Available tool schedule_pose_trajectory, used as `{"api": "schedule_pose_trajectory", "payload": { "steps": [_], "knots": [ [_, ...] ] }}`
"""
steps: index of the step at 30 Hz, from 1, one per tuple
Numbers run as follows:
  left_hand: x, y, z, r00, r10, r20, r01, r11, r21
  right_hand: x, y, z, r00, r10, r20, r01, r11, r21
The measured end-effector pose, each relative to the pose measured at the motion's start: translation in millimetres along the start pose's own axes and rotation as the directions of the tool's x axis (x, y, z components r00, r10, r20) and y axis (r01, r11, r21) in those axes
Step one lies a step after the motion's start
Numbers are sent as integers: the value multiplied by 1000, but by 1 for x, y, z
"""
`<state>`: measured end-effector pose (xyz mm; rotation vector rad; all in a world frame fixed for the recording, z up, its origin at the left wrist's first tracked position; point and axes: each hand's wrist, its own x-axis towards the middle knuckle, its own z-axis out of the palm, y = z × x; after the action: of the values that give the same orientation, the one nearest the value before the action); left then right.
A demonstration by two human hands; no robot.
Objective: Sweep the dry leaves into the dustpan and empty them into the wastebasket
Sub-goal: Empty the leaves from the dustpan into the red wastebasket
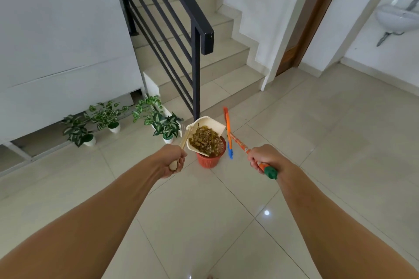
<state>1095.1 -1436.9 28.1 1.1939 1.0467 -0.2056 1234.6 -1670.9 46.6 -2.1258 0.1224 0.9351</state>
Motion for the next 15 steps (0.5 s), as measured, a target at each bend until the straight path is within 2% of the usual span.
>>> {"api": "schedule_pose_trajectory", "payload": {
  "steps": [15],
  "knots": [
    [1, 1, 42, 996, 67, -64, -52, 976, 211, 8, 7, -24, 999, -8, 40, 4, 995, 100]
  ]
}}
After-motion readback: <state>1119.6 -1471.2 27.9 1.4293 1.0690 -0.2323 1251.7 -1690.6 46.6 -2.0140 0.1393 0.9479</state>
